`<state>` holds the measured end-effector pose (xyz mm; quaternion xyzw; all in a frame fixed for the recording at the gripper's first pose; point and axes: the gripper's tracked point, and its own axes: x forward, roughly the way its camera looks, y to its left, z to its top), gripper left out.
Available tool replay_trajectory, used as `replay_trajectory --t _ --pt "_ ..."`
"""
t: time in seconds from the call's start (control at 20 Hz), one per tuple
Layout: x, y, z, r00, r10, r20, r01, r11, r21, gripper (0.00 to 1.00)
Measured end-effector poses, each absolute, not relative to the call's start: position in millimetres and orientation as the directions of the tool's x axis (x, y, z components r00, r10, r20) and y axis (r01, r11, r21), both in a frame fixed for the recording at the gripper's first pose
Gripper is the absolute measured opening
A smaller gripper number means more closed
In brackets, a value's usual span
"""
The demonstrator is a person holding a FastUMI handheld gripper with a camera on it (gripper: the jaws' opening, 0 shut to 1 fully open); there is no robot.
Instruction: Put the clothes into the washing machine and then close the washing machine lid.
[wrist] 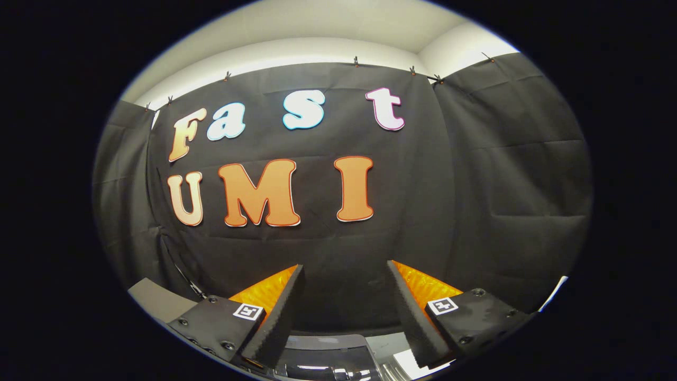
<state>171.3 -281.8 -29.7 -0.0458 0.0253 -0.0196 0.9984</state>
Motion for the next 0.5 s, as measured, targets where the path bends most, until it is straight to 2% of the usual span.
replay_trajectory --t 0.5 --pt "135 -255 -35 0.992 -0.119 -0.051 0.114 0.989 -0.090 0.98"
